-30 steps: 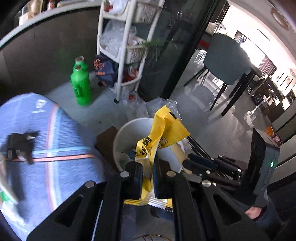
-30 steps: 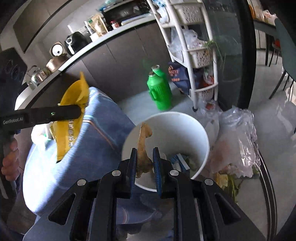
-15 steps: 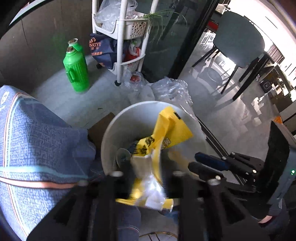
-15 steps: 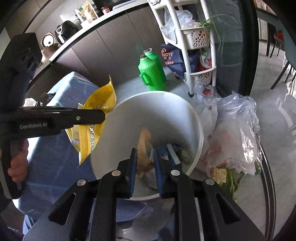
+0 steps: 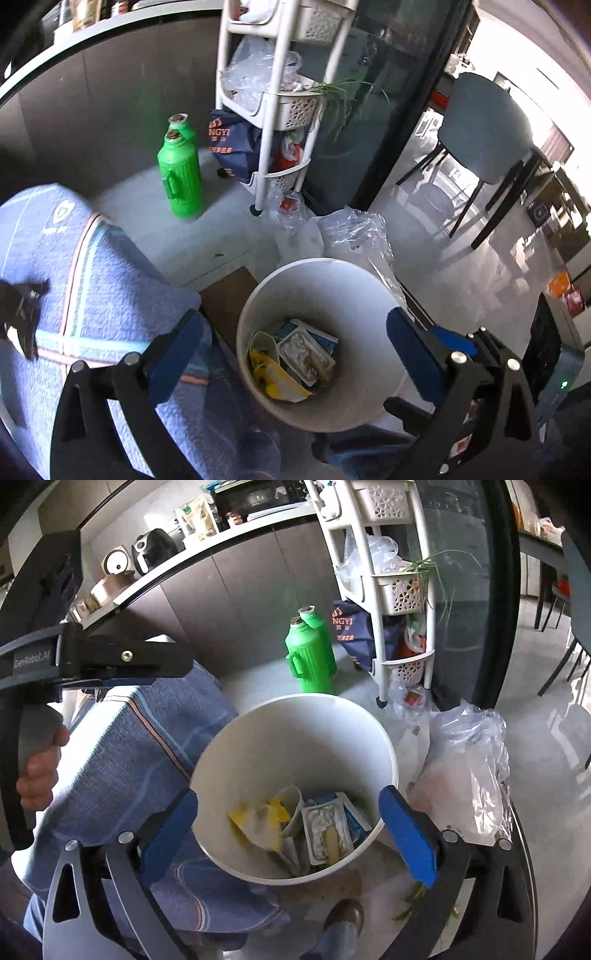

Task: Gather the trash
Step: 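Move both open tools back over the table toward the tissue pack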

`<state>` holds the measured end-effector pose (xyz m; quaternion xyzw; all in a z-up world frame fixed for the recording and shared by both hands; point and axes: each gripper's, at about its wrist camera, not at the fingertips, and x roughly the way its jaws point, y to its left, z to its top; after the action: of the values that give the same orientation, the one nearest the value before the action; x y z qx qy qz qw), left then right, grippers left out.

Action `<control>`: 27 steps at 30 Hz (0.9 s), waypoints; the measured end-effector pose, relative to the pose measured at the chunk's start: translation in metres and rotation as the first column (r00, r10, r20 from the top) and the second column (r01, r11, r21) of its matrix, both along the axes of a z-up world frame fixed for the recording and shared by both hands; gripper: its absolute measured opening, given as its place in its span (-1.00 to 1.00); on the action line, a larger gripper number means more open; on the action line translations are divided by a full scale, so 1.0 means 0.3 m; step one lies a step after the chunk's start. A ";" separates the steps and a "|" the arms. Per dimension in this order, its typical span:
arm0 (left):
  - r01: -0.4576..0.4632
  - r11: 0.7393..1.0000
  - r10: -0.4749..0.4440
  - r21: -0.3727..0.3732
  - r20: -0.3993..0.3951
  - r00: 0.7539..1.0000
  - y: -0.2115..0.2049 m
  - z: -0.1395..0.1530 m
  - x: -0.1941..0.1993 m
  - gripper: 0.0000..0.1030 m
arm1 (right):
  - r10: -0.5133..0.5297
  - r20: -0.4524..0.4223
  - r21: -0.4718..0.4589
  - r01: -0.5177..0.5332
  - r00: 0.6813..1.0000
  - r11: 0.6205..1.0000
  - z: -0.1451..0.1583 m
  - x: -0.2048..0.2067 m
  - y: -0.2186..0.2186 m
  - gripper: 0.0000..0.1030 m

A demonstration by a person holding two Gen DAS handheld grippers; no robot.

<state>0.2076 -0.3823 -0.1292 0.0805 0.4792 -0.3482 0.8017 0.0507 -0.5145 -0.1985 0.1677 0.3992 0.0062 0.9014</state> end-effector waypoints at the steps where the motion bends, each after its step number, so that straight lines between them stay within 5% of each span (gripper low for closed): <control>1: -0.006 1.000 0.006 -0.006 -0.004 1.000 0.012 0.007 -0.003 0.93 | 0.000 -0.003 0.002 0.000 1.000 1.000 0.004 -0.001 0.006 0.83; 15: -0.093 0.995 0.096 -0.048 0.074 0.993 0.229 0.223 -0.111 0.93 | 0.059 0.037 0.048 -0.061 0.998 0.997 0.192 -0.010 0.138 0.84; 27: -0.279 0.954 0.291 -0.106 0.123 0.949 0.662 0.387 -0.238 0.93 | 0.238 0.127 -0.057 -0.233 0.963 0.971 0.412 -0.032 0.435 0.84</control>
<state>0.1361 -0.1837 -0.0131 -0.0010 0.4138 -0.2429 0.8774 0.0413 -0.3840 -0.0750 0.0992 0.3555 0.1162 0.9221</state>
